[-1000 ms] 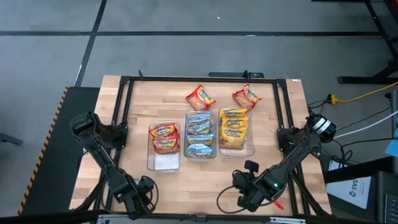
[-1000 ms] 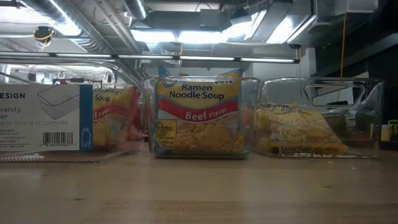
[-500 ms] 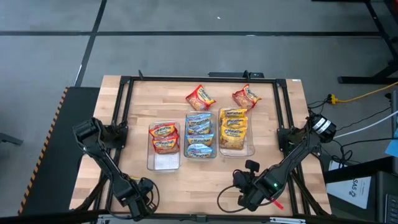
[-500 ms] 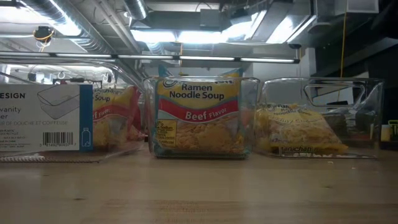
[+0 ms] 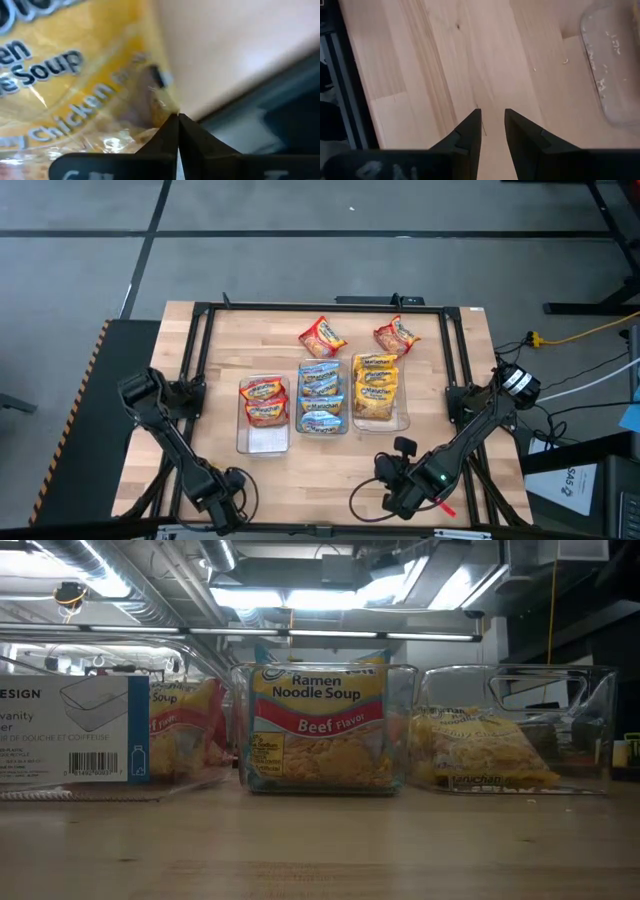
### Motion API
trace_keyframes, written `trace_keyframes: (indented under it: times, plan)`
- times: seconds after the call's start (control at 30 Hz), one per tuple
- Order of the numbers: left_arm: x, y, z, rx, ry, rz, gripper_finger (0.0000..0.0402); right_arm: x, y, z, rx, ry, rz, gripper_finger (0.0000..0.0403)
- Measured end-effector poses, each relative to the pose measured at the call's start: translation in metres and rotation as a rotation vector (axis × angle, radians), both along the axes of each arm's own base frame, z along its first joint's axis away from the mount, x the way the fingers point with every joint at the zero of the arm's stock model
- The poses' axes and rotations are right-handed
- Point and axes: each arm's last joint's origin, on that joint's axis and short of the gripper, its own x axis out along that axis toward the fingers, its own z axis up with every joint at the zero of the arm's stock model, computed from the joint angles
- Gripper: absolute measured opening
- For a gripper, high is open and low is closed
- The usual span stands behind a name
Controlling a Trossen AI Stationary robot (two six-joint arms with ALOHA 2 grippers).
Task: Sort Maruchan noodles
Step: Put the yellow noodle pack into the right transparent bin
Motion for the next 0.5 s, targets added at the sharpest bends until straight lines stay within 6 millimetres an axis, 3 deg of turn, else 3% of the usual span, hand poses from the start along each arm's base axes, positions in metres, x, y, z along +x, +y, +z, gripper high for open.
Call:
trace_keyframes:
  times: [0.27, 0.5]
  plan:
    - [0.033, 0.003, 0.033, 0.009, -0.262, -0.003, 0.0000, 0.001, -0.001, 0.000, -0.027, -0.027, -0.006, 0.0088]
    - [0.077, 0.031, 0.049, 0.077, -0.431, -0.079, 0.0000, 0.001, -0.001, 0.000, -0.026, -0.027, -0.007, 0.0088]
